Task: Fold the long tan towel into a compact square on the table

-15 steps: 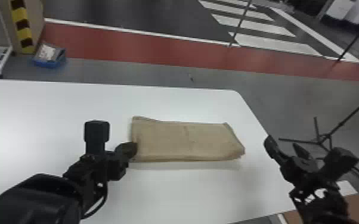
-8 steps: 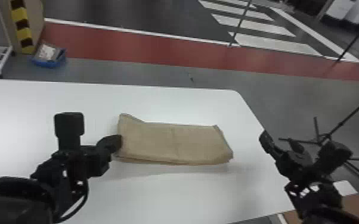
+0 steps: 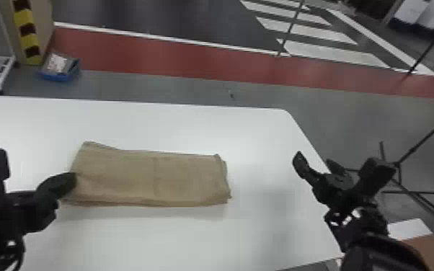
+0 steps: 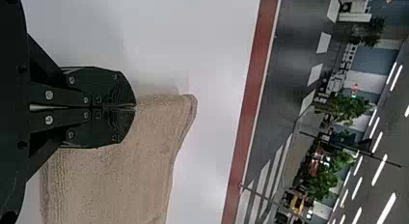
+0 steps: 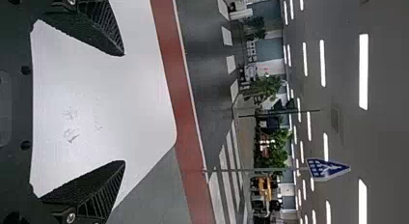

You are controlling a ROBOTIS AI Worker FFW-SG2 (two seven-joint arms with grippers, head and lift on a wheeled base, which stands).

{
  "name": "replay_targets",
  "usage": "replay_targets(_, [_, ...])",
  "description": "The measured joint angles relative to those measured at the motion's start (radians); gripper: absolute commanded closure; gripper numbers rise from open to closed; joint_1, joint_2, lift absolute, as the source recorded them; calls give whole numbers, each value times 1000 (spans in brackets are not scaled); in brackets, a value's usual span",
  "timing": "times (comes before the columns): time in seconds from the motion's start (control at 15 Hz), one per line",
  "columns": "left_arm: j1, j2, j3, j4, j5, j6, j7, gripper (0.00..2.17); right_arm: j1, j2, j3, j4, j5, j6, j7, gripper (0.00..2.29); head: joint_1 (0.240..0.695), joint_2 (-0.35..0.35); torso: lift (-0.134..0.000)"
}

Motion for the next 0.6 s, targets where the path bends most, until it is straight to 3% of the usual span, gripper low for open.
replay_targets(0.2, [37, 3, 32, -11, 6, -9, -14, 1430, -39, -7, 43, 16, 20, 68, 6, 83, 695, -313, -123])
replay_targets(0.4, [69, 2, 21, -44, 10, -8, -21, 1430, -87, -37, 116, 38, 30, 152, 70, 90, 695, -271, -123])
replay_targets(0.6, [96, 1, 11, -87, 16, -2, -20, 1366, -108, -40, 180, 41, 58, 182, 82, 90, 695, -245, -123])
